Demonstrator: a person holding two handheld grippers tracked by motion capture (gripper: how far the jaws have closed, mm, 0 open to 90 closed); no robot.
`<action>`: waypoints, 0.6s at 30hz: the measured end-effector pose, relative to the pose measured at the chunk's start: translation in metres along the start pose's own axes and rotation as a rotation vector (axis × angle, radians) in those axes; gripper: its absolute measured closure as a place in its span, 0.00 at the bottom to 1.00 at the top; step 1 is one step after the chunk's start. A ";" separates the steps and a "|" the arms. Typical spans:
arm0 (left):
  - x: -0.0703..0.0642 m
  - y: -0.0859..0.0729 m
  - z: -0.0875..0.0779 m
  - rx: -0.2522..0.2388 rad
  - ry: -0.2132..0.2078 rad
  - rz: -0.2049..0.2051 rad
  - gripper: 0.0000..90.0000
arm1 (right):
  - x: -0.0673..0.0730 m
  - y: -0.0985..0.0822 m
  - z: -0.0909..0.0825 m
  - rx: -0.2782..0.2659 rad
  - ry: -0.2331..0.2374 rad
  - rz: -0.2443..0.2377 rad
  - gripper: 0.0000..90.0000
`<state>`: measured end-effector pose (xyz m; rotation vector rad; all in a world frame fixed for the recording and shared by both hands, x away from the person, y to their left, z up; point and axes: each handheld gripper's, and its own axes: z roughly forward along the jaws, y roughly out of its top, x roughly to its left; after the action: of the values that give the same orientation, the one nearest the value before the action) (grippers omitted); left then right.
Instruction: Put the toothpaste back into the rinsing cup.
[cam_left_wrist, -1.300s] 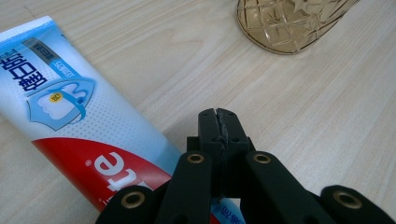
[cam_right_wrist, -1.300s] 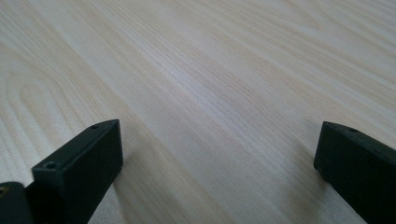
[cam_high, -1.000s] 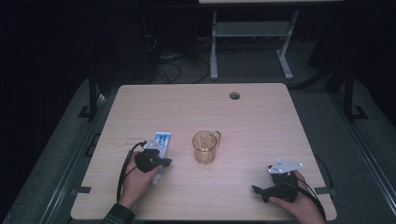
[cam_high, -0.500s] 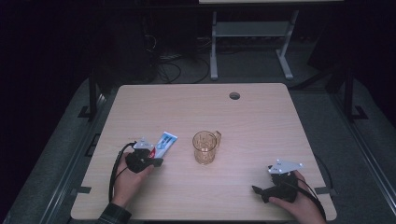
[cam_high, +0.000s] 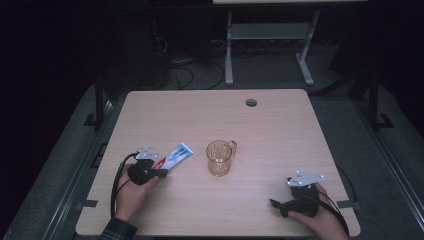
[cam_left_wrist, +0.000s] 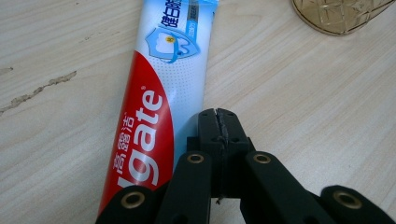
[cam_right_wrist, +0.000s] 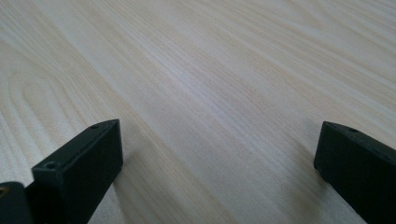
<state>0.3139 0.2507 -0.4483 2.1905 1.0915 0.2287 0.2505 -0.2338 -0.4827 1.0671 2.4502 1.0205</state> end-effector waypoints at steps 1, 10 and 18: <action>0.000 0.000 0.000 -0.001 0.000 0.004 1.00 | 0.000 0.000 0.000 0.000 0.000 0.000 0.01; -0.002 0.007 -0.011 -0.037 -0.010 0.020 0.93 | 0.000 0.000 0.000 0.000 0.000 -0.001 0.01; 0.000 0.021 -0.011 -0.028 0.014 0.056 0.71 | 0.000 0.000 0.000 0.000 0.000 0.001 0.01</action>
<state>0.3228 0.2476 -0.4262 2.1995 1.0298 0.2824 0.2504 -0.2338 -0.4828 1.0682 2.4502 1.0212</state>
